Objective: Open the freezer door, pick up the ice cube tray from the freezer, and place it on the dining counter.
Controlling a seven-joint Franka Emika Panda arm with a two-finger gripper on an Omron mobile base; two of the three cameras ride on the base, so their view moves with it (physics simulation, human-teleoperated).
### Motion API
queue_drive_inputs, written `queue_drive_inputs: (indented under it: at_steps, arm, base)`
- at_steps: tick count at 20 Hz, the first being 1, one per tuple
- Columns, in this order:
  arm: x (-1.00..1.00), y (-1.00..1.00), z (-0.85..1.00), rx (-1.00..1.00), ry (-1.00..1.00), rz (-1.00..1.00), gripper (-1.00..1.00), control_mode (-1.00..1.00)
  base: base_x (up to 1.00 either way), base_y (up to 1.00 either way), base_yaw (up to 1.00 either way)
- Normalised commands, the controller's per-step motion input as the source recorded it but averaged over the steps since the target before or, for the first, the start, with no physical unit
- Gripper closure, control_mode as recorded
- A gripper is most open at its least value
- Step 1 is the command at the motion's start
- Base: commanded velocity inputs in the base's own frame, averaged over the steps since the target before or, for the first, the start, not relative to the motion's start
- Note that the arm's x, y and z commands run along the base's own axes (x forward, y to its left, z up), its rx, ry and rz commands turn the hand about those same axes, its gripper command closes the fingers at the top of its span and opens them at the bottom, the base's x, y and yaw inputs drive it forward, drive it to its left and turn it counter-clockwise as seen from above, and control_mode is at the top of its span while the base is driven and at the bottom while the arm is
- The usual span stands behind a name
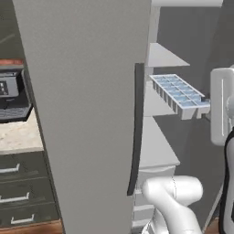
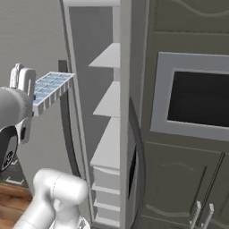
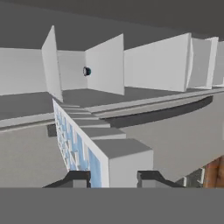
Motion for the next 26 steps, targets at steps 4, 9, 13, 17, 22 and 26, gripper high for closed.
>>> queue_drive_inputs:
  at_steps: [4,9,13,17,22,26]
  arm:
    - [0.00,0.00,0.00,0.00,0.00,0.00,1.00,1.00]
    - [0.00,0.00,0.00,0.00,0.00,0.00,1.00,1.00]
    - [0.00,0.00,0.00,0.00,0.00,0.00,1.00,1.00]
    - [0.00,0.00,0.00,0.00,0.00,0.00,1.00,1.00]
    - [0.00,0.00,0.00,0.00,0.00,0.00,1.00,1.00]
    - [0.00,0.00,0.00,0.00,0.00,0.00,1.00,1.00]
  base:
    - [-0.68,0.51,0.51]
    - [-0.22,0.46,0.81]
    - [-0.05,0.37,0.98]
    - [-0.07,0.26,1.00]
    - [-0.11,0.19,1.00]
    - [-0.03,0.07,1.00]
